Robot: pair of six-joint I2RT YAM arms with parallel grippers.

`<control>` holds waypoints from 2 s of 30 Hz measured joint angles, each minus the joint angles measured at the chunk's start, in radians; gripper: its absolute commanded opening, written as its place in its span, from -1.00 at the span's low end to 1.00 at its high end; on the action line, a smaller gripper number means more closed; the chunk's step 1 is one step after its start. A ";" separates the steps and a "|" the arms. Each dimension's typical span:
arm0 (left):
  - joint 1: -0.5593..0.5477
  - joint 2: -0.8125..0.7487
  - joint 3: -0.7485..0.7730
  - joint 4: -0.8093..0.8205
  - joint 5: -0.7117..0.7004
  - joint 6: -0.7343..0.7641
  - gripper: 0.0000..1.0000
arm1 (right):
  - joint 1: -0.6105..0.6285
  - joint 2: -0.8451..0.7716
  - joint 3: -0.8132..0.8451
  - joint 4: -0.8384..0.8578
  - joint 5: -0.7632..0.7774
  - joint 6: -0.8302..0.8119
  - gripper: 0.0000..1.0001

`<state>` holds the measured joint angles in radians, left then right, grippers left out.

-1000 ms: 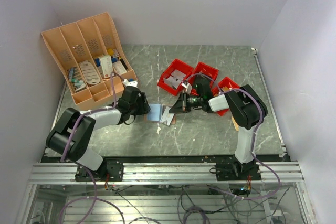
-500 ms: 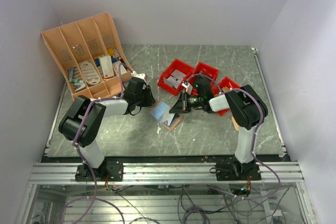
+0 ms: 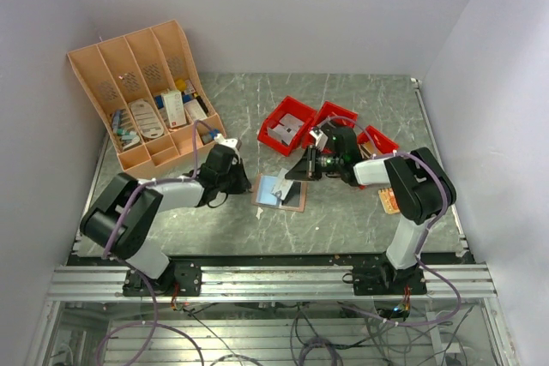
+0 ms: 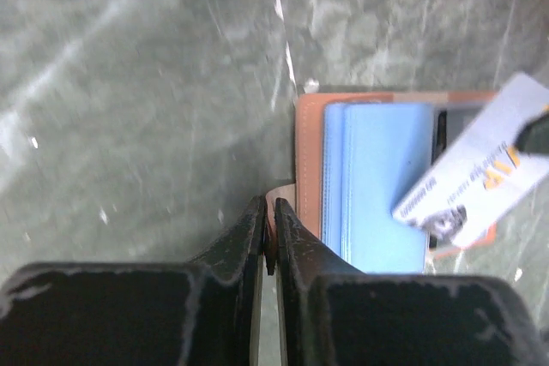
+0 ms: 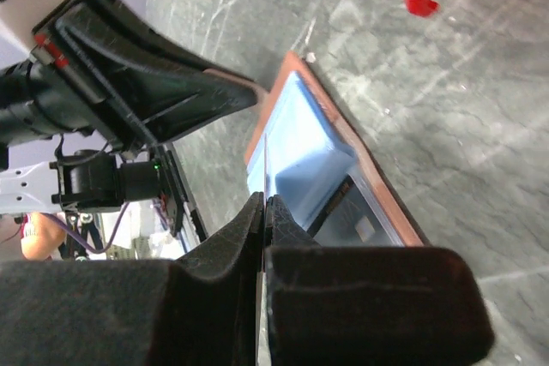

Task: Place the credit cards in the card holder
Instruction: Adjust the card holder at the center of the board, then insert the credit card into the card holder.

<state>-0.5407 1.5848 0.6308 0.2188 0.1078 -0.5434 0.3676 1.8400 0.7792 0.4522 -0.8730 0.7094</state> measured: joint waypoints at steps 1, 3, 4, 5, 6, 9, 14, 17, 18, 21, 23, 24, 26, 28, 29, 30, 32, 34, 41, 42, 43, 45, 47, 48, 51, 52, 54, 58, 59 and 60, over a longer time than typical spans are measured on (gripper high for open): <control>-0.012 -0.028 -0.021 -0.009 -0.008 -0.010 -0.71 | -0.006 -0.003 -0.007 -0.006 0.002 -0.003 -1.00; -0.033 -0.077 -0.055 -0.023 -0.023 -0.033 -0.72 | -0.015 -0.003 -0.016 -0.014 0.000 -0.008 -1.00; -0.042 -0.101 -0.070 -0.030 -0.030 -0.042 -0.72 | -0.019 -0.003 -0.018 -0.019 -0.005 -0.013 -1.00; -0.055 -0.129 -0.087 -0.039 -0.040 -0.058 -0.73 | -0.023 -0.003 -0.018 -0.024 -0.014 -0.023 -1.00; -0.062 -0.145 -0.097 -0.047 -0.046 -0.067 -0.73 | -0.027 -0.005 -0.015 -0.035 -0.025 -0.039 -1.00; -0.086 -0.199 -0.129 -0.071 -0.070 -0.097 -0.72 | -0.033 -0.013 0.007 -0.100 -0.051 -0.113 -1.00; -0.106 -0.264 -0.167 -0.134 -0.122 -0.144 -0.40 | -0.037 -0.041 0.018 -0.187 -0.100 -0.230 -1.00; -0.106 -0.294 -0.169 -0.177 -0.156 -0.161 -0.09 | -0.037 -0.041 0.018 -0.212 -0.119 -0.264 -1.00; -0.106 -0.306 -0.169 -0.189 -0.167 -0.166 -0.04 | -0.038 -0.040 0.018 -0.216 -0.129 -0.267 -1.00; -0.107 -0.349 -0.169 -0.219 -0.192 -0.177 -0.01 | -0.037 -0.025 0.018 -0.205 -0.156 -0.264 -1.00; -0.108 -0.385 -0.169 -0.231 -0.198 -0.181 -0.02 | -0.037 -0.007 0.018 -0.191 -0.171 -0.250 -1.00; -0.108 -0.401 -0.169 -0.232 -0.200 -0.183 -0.02 | -0.037 0.002 0.018 -0.180 -0.177 -0.239 -1.00; -0.108 -0.433 -0.169 -0.225 -0.196 -0.187 -0.05 | -0.032 0.010 0.018 -0.163 -0.185 -0.225 -1.00; -0.109 -0.443 -0.169 -0.201 -0.180 -0.195 -0.06 | -0.029 0.013 0.018 -0.151 -0.188 -0.211 -1.00; -0.109 -0.440 -0.169 -0.180 -0.168 -0.201 -0.06 | -0.026 0.017 0.018 -0.140 -0.189 -0.201 -1.00; -0.109 -0.429 -0.169 -0.154 -0.153 -0.206 -0.06 | -0.024 0.023 0.018 -0.129 -0.189 -0.191 -1.00; -0.110 -0.400 -0.169 -0.111 -0.127 -0.219 -0.07 | -0.022 0.036 0.018 -0.125 -0.188 -0.181 -1.00; -0.111 -0.366 -0.169 -0.076 -0.107 -0.227 -0.08 | -0.019 0.048 0.018 -0.128 -0.184 -0.175 -1.00; -0.126 -0.304 -0.170 0.000 -0.074 -0.243 -0.21 | -0.019 0.053 0.019 -0.134 -0.171 -0.174 -1.00; -0.129 -0.298 -0.170 0.007 -0.072 -0.243 -0.22 | -0.019 0.053 0.019 -0.135 -0.171 -0.174 -1.00; -0.132 -0.292 -0.170 0.013 -0.071 -0.243 -0.24 | -0.019 0.055 0.021 -0.136 -0.171 -0.173 -1.00; -0.138 -0.274 -0.170 0.022 -0.070 -0.243 -0.26 | -0.018 0.061 0.025 -0.136 -0.171 -0.171 -1.00; -0.141 -0.251 -0.170 0.022 -0.070 -0.243 -0.27 | -0.015 0.070 0.031 -0.138 -0.172 -0.169 -1.00; -0.142 -0.241 -0.170 0.019 -0.071 -0.243 -0.27 | -0.014 0.074 0.033 -0.140 -0.173 -0.168 -1.00; -0.145 -0.219 -0.170 0.005 -0.082 -0.241 -0.27 | -0.007 0.088 0.043 -0.145 -0.175 -0.166 -1.00; -0.145 -0.215 -0.170 -0.002 -0.085 -0.239 -0.27 | -0.005 0.091 0.046 -0.147 -0.176 -0.166 -1.00; -0.147 -0.209 -0.170 -0.011 -0.090 -0.237 -0.27 | 0.001 0.098 0.052 -0.153 -0.179 -0.165 -1.00; -0.151 -0.196 -0.170 -0.020 -0.102 -0.231 -0.28 | 0.013 0.108 0.068 -0.178 -0.178 -0.168 -1.00; -0.152 -0.193 -0.170 -0.020 -0.104 -0.231 -0.29 | 0.016 0.108 0.071 -0.187 -0.178 -0.171 -1.00; -0.153 -0.193 -0.169 -0.020 -0.106 -0.230 -0.29 | 0.020 0.109 0.076 -0.195 -0.178 -0.174 -1.00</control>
<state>-0.6933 1.3922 0.4618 0.1986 0.0017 -0.7738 0.3878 1.9491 0.8551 0.2573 -1.0508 0.5350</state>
